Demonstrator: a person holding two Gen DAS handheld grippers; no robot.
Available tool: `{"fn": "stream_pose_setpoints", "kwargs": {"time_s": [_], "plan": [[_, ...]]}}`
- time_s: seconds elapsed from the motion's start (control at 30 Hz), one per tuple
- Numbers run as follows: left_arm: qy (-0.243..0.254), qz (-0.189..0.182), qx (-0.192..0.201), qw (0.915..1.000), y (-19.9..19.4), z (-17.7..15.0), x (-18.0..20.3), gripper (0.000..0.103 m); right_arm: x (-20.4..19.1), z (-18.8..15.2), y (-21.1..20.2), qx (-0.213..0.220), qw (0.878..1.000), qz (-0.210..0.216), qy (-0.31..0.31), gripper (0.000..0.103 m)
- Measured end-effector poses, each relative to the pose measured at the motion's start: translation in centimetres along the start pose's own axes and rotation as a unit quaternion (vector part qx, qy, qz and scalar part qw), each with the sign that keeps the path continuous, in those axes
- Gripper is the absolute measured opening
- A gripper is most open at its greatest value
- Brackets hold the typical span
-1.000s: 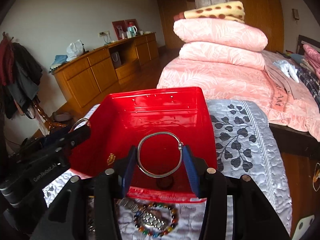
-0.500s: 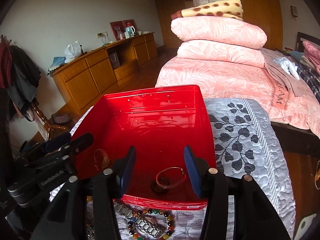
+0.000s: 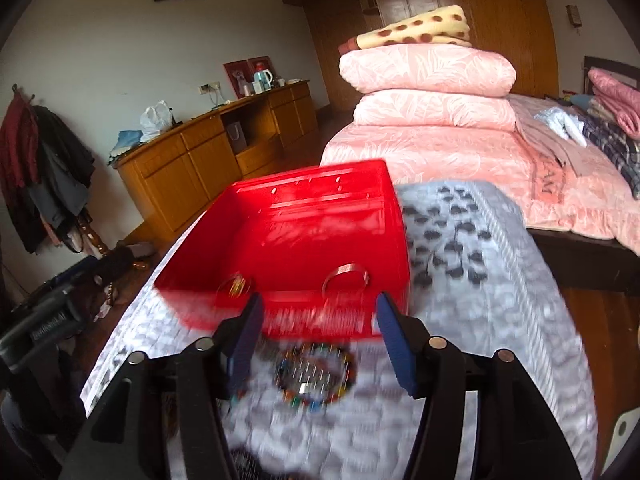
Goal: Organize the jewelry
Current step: 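Lift both silver bangles over the red tin and open both tools to release them, then move the right tool down to the black bead bracelet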
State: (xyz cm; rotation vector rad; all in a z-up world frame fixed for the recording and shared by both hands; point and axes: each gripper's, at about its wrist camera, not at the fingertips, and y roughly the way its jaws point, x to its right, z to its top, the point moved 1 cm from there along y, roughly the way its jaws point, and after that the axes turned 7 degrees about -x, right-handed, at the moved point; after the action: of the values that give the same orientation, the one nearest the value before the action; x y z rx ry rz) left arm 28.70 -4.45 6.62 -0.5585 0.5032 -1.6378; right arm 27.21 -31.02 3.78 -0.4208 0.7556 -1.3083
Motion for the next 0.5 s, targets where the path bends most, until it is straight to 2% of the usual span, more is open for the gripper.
{"fn": "stream_pose_setpoints", "kwargs": {"time_s": [0.27,0.37,0.5], "plan": [[-0.004,0.046,0.02,0.9987,-3.8,-4.8,-1.4,0.09,-0.4,-5.7,-1.9,-0.018,1.0,-0.011,-0.001,0.059],[-0.007,0.052,0.007,0.9986,-4.1,-6.6,-1.9,0.09,-0.9,-7.5,-1.8,-0.027,0.999,-0.017,-0.015,0.06],[-0.008,0.055,-0.014,0.9984,-3.9,-8.2,-2.1,0.09,-1.3,-8.8,-1.0,-0.052,0.998,-0.003,-0.023,0.062]]}}
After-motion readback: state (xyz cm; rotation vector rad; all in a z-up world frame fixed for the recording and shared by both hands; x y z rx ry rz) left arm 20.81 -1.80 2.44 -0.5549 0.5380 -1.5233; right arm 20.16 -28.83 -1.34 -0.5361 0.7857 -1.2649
